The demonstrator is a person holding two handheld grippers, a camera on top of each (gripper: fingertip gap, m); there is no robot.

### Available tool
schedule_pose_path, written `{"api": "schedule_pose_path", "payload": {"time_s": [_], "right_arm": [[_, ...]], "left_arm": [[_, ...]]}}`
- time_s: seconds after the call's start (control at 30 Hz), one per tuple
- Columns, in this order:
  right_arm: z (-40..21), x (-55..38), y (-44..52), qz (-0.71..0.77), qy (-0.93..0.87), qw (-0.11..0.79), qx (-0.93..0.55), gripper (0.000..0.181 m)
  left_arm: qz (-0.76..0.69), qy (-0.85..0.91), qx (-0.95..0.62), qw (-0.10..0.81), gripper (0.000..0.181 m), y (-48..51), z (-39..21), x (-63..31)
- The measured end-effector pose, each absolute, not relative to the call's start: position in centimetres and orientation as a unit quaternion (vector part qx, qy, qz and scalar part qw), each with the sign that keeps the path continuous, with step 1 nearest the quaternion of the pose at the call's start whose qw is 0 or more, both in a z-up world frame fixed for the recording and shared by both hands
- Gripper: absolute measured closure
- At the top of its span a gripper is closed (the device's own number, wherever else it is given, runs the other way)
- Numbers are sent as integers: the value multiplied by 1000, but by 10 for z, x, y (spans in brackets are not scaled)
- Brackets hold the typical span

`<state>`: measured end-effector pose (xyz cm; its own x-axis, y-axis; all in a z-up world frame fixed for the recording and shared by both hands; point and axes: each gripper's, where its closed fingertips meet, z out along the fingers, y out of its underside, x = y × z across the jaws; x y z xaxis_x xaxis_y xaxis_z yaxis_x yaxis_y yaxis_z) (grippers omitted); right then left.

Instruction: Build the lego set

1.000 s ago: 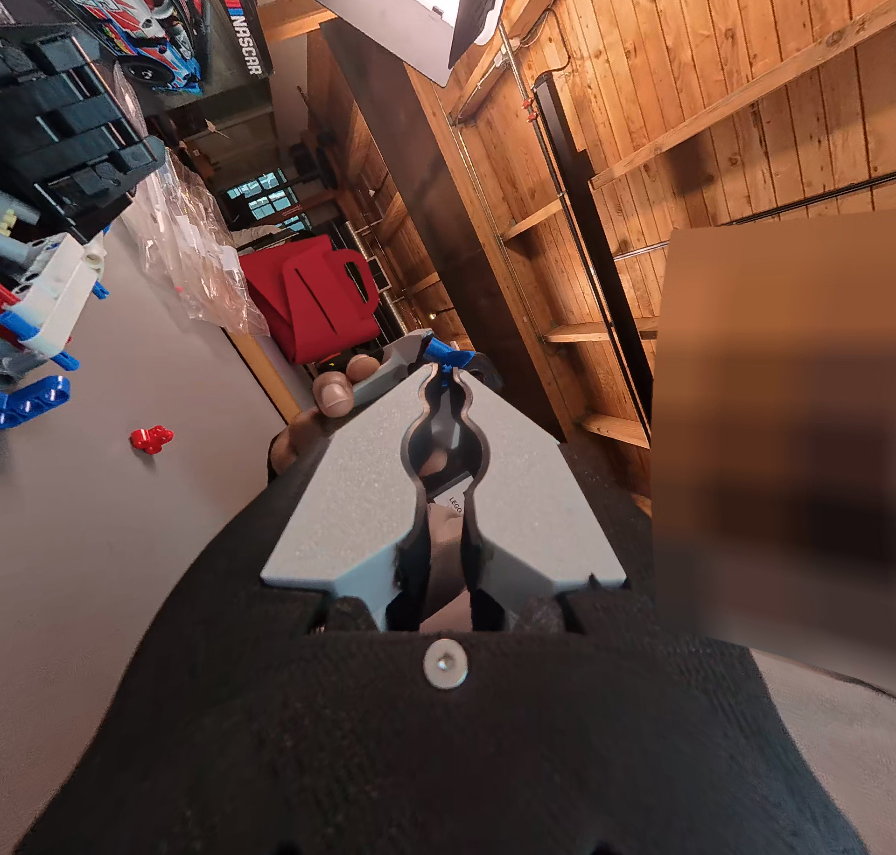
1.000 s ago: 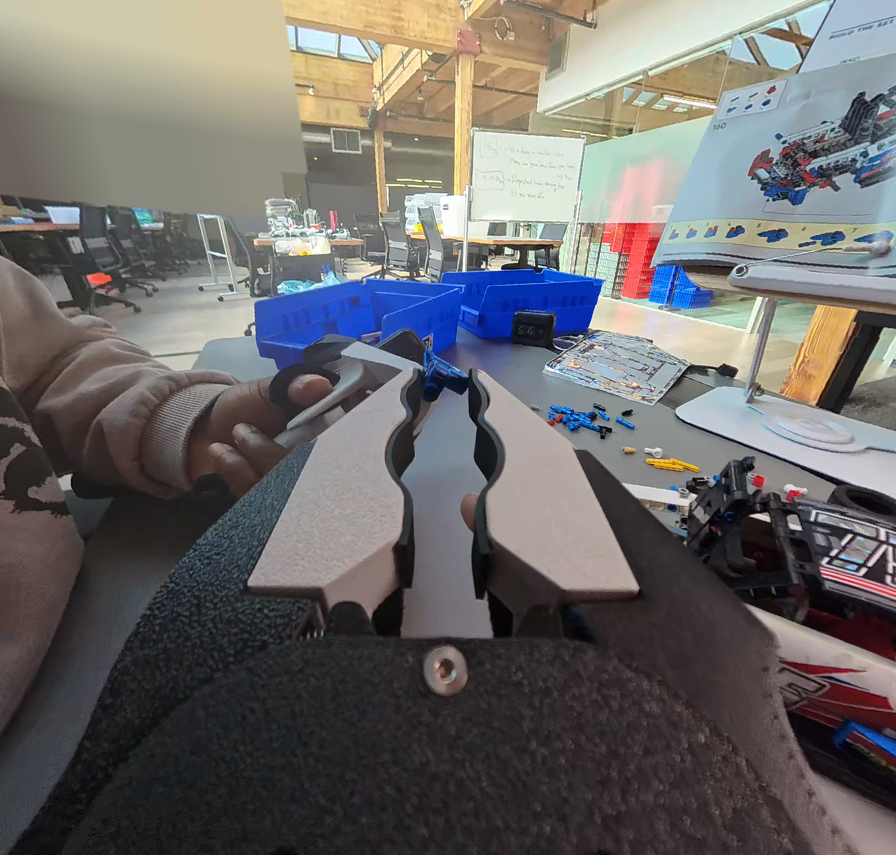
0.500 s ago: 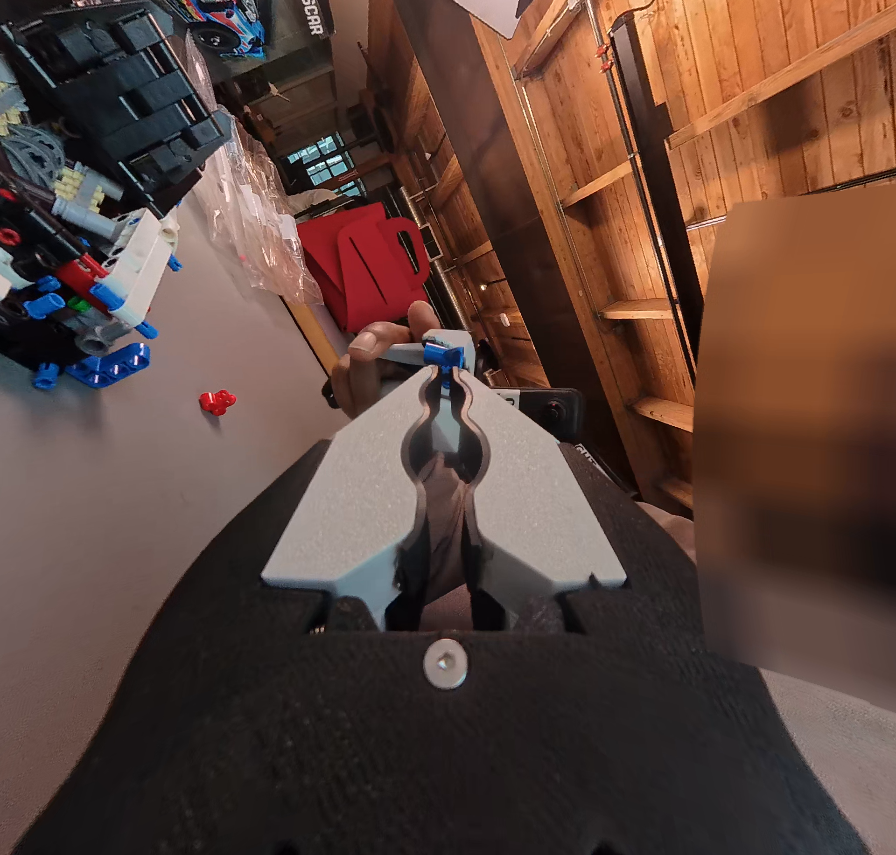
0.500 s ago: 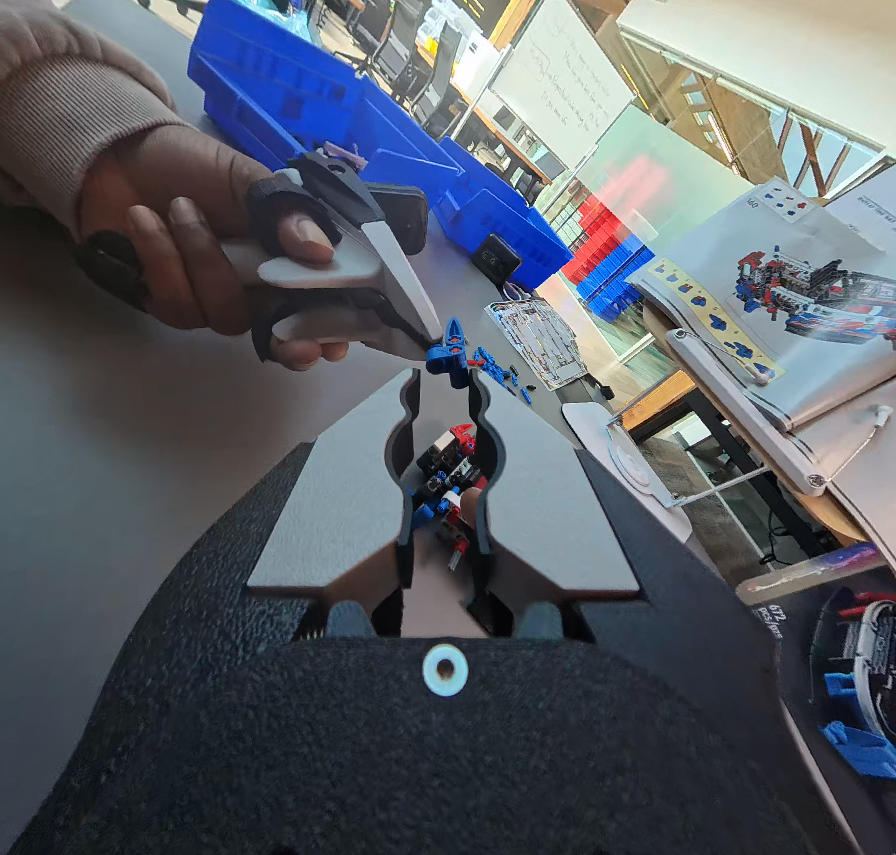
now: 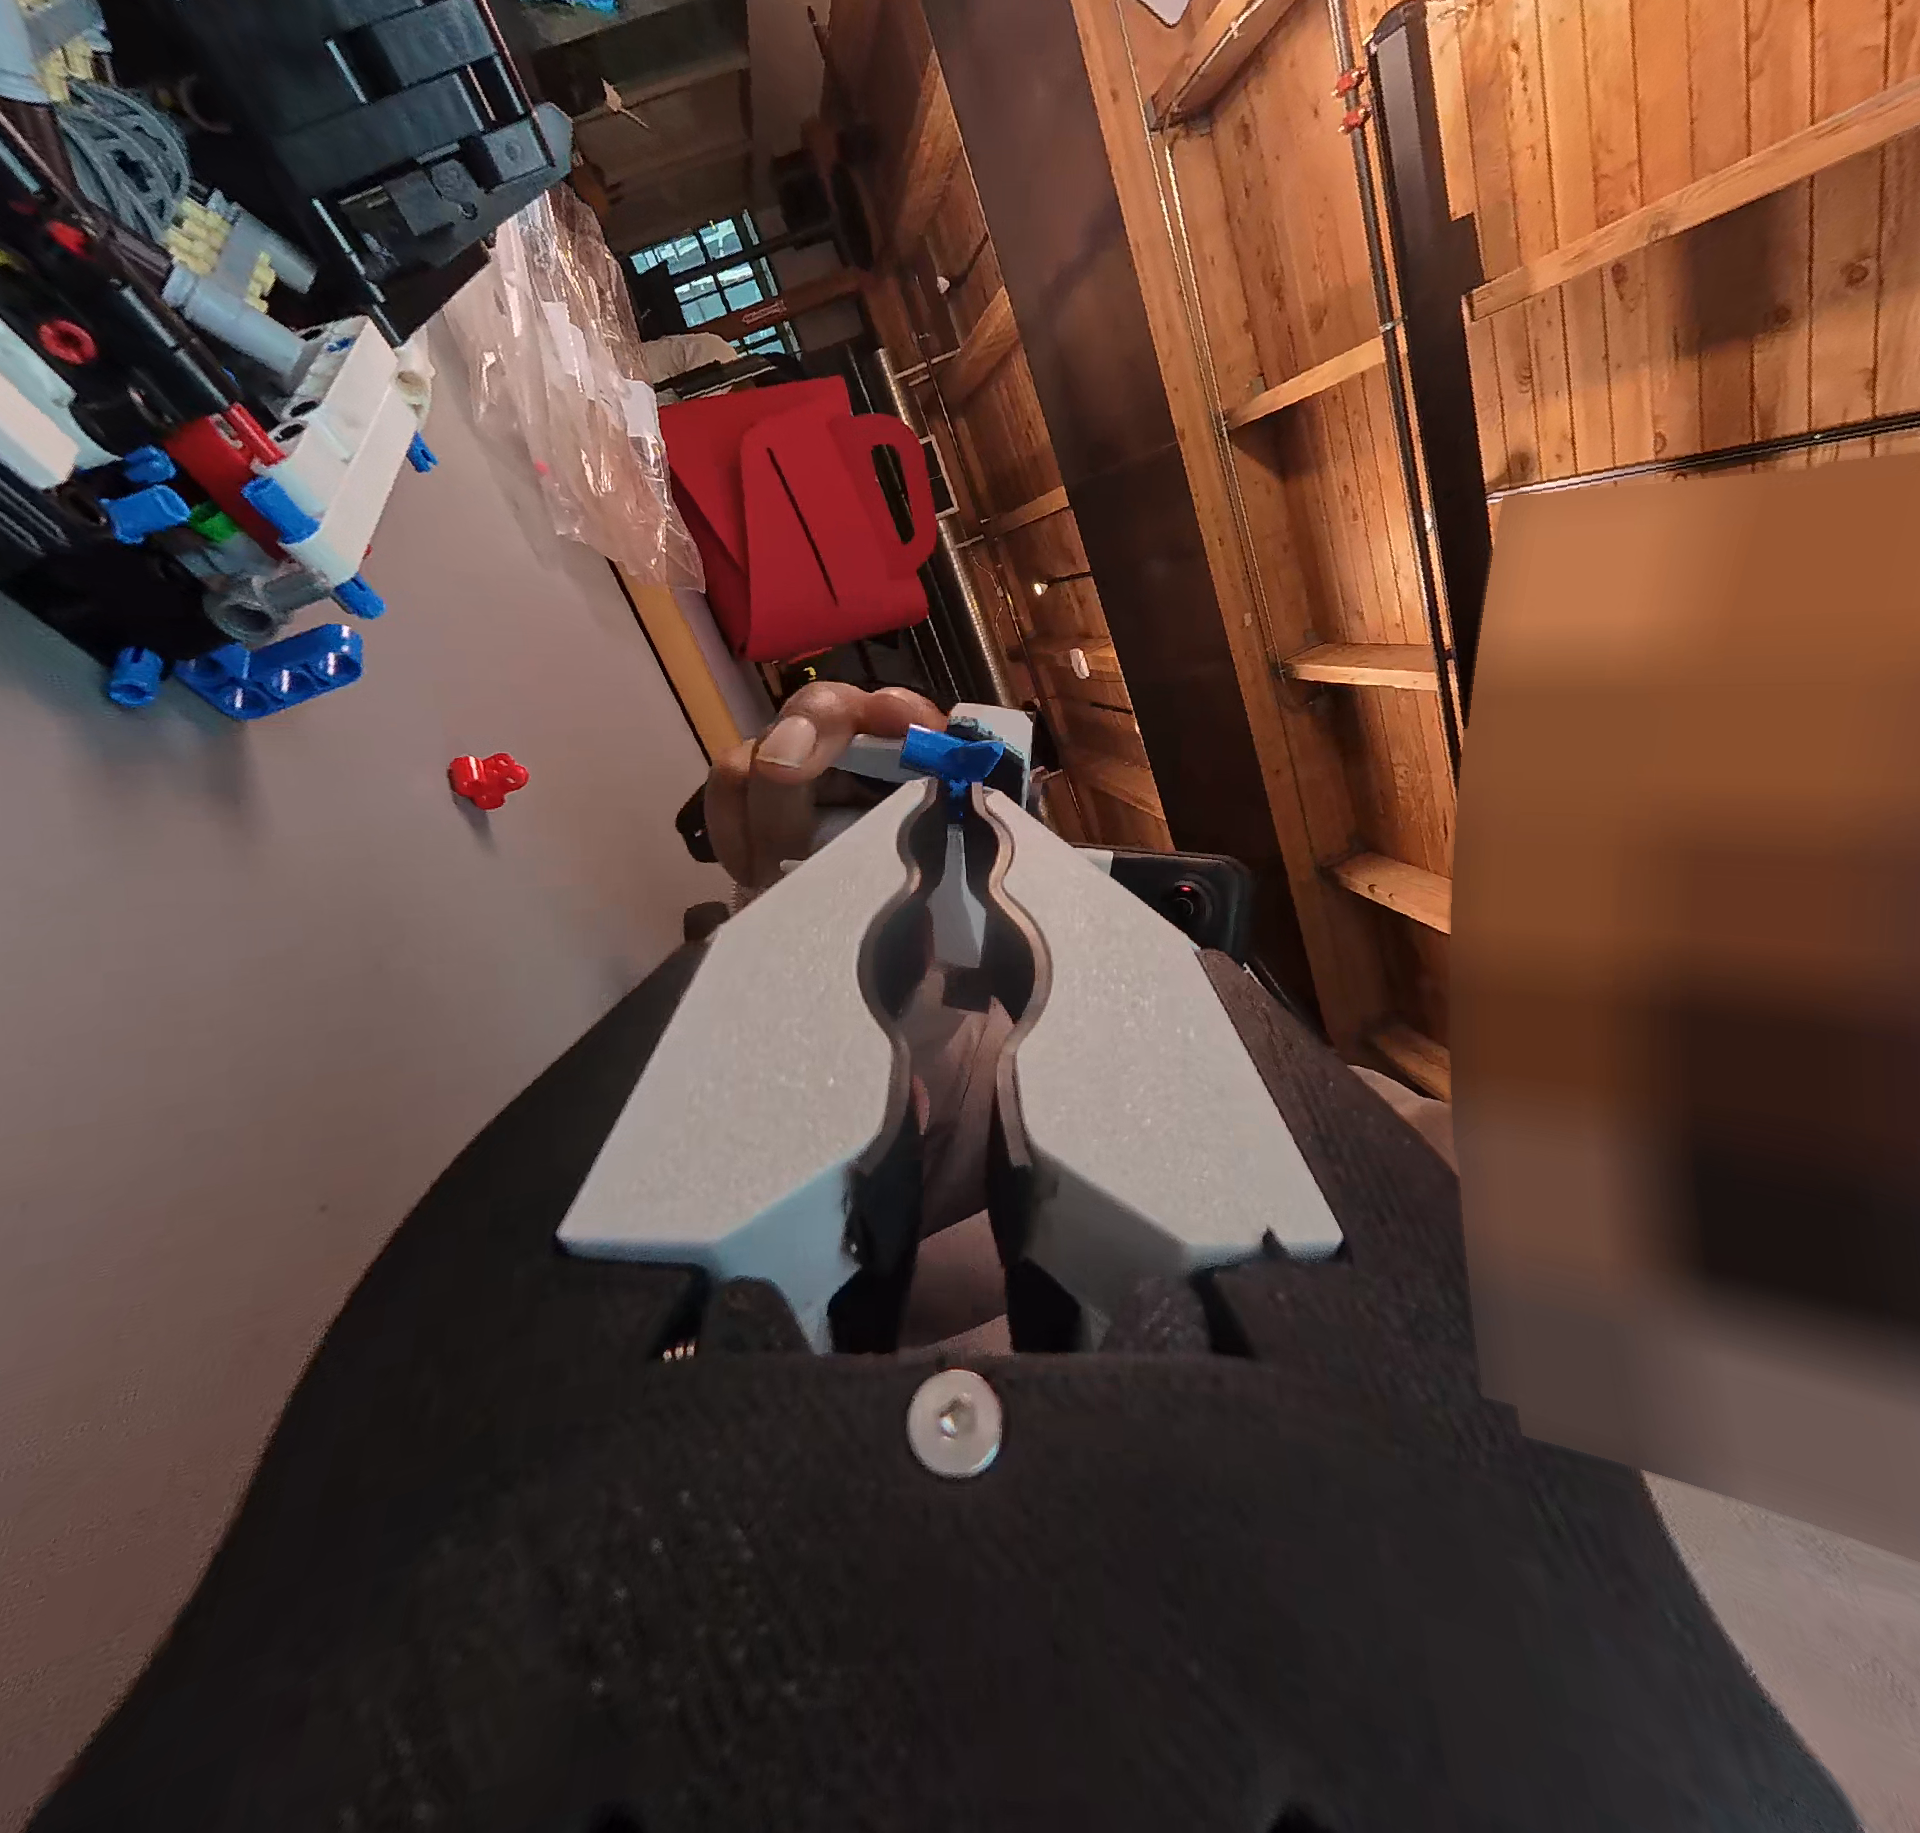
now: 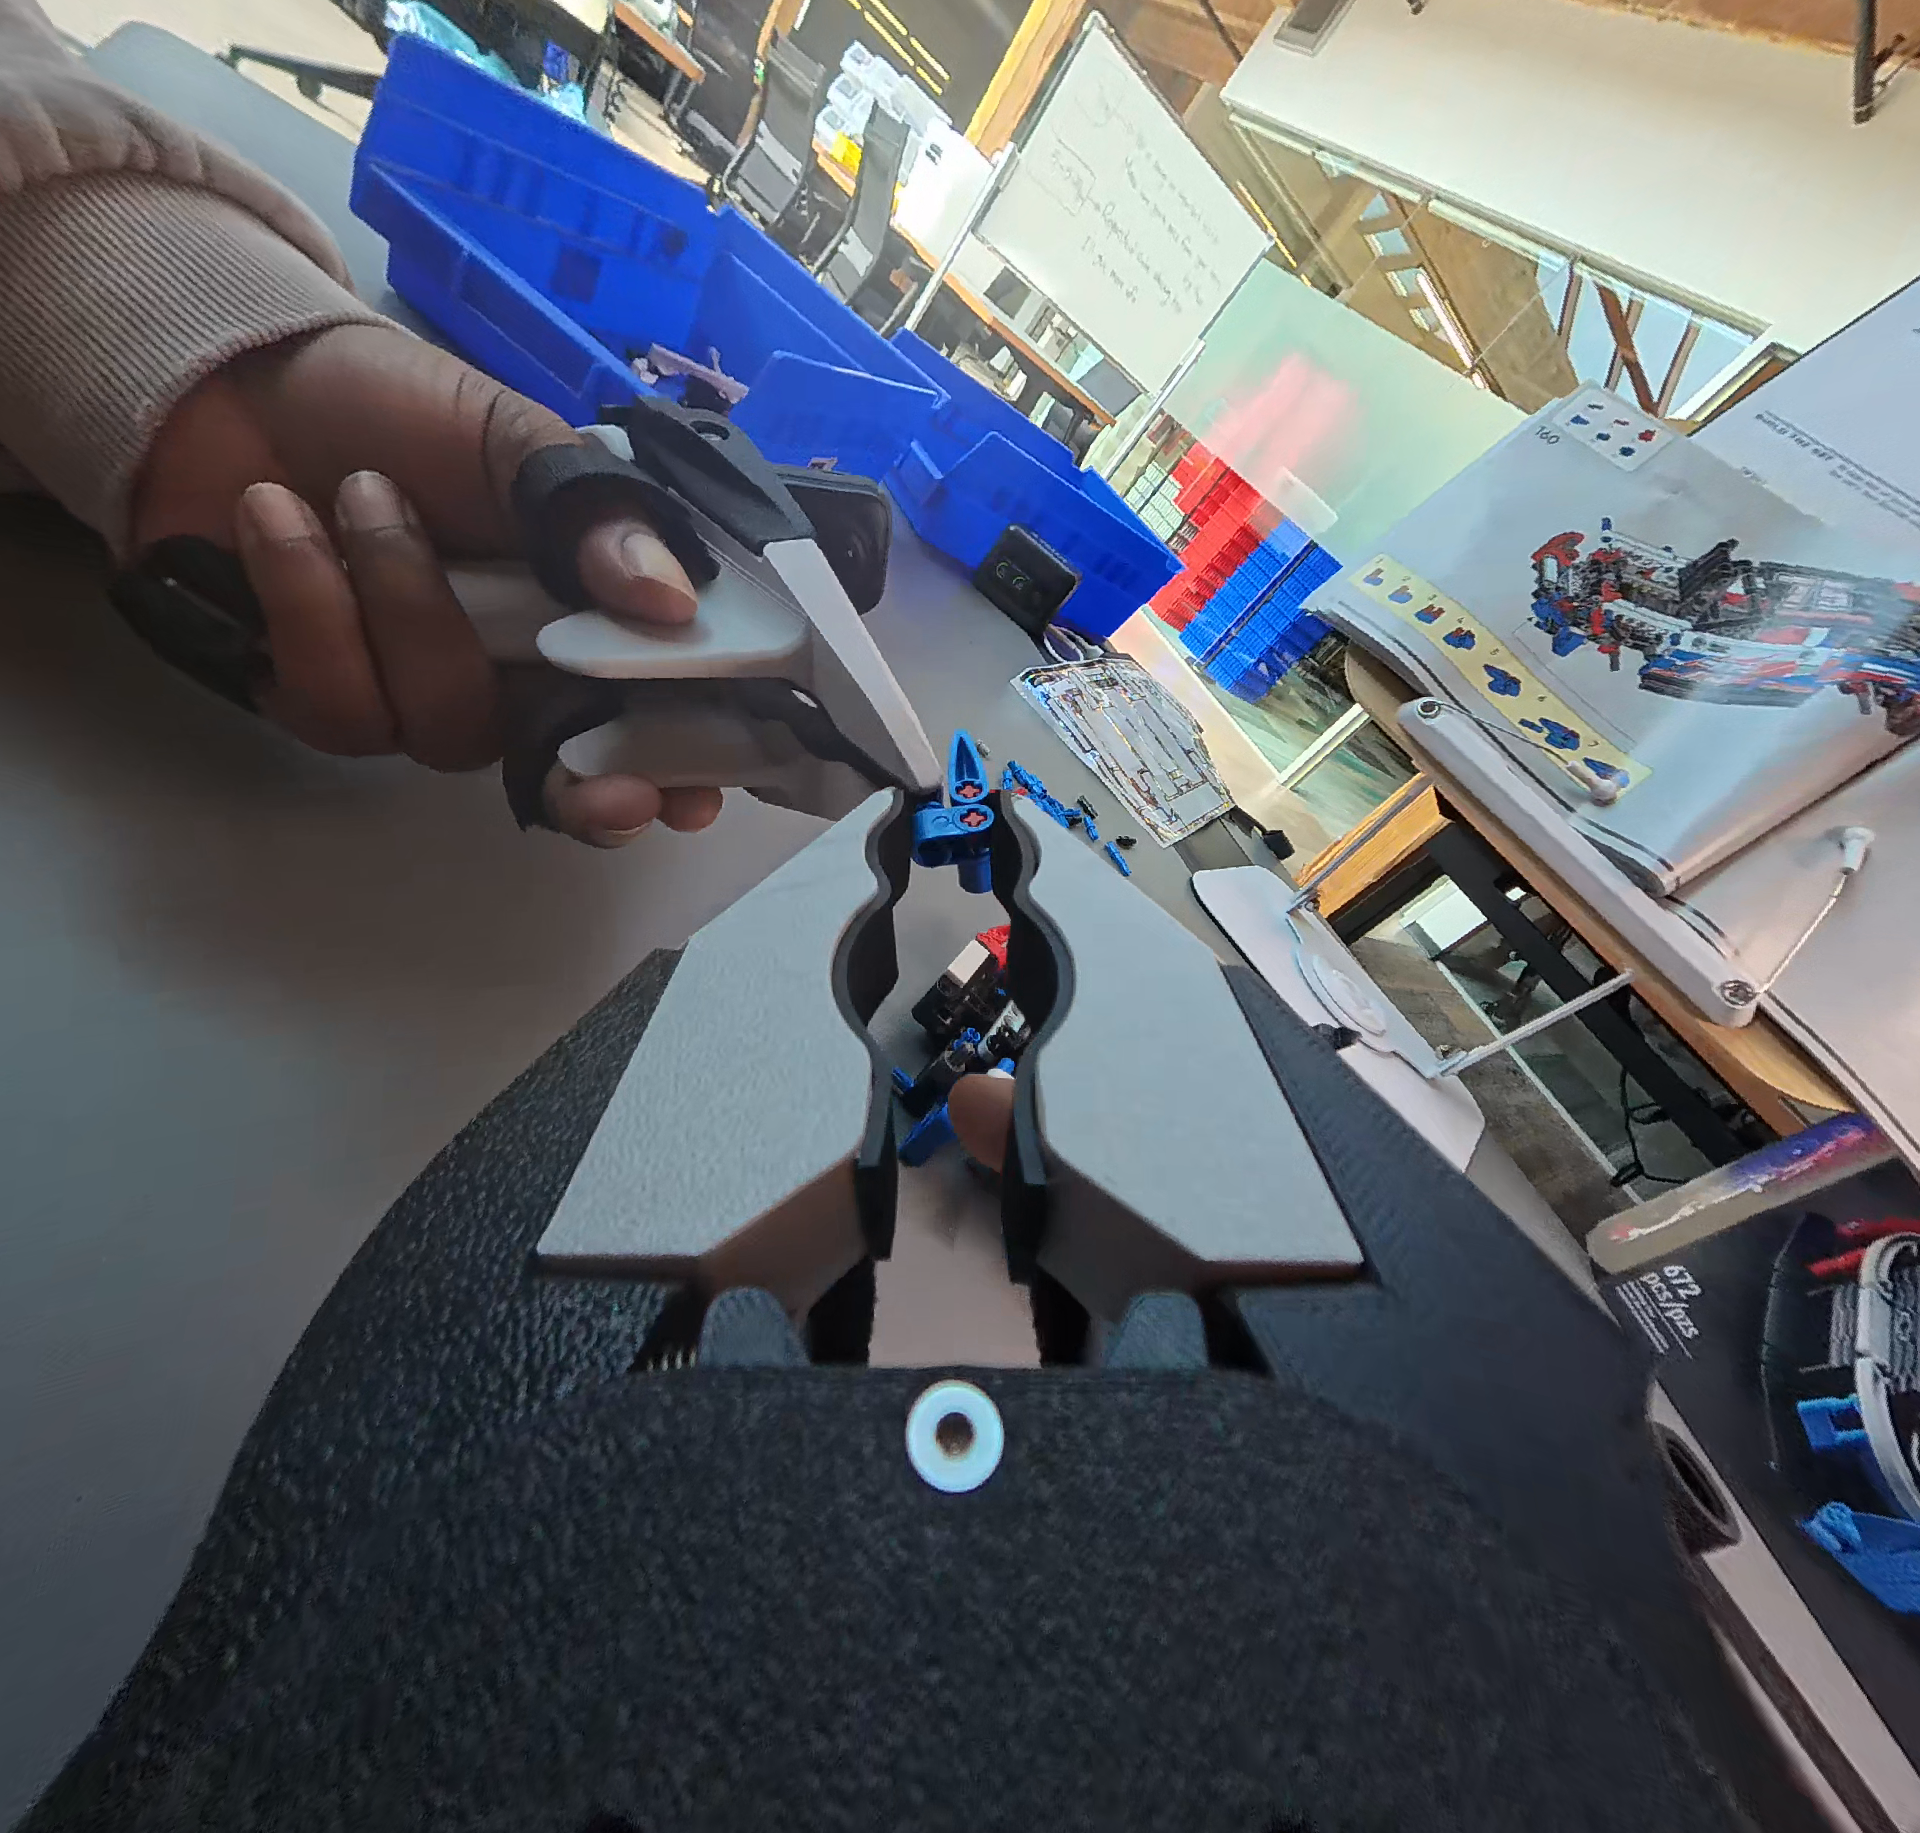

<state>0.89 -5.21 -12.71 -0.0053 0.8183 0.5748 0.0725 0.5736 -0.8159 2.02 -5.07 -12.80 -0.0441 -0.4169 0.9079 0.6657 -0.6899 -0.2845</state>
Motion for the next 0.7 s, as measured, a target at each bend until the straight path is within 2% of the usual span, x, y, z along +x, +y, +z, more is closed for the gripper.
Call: {"api": "schedule_pose_path", "payload": {"time_s": [0.33,0.5,0.6,0.7], "right_arm": [[-131,5,-51,316,-625,613,-365,169],[-111,7,-45,514,-550,487,-443,169],[-108,14,-54,633,-504,348,-474,169],[-106,17,-63,690,-478,264,-476,170]], "left_arm": [[-714,-100,-585,372,179,-51,-131,17],[-650,4,-605,460,163,-49,-108,5],[-533,97,-653,529,150,-51,-110,1],[-461,183,-679,542,155,-58,-118,16]]}}
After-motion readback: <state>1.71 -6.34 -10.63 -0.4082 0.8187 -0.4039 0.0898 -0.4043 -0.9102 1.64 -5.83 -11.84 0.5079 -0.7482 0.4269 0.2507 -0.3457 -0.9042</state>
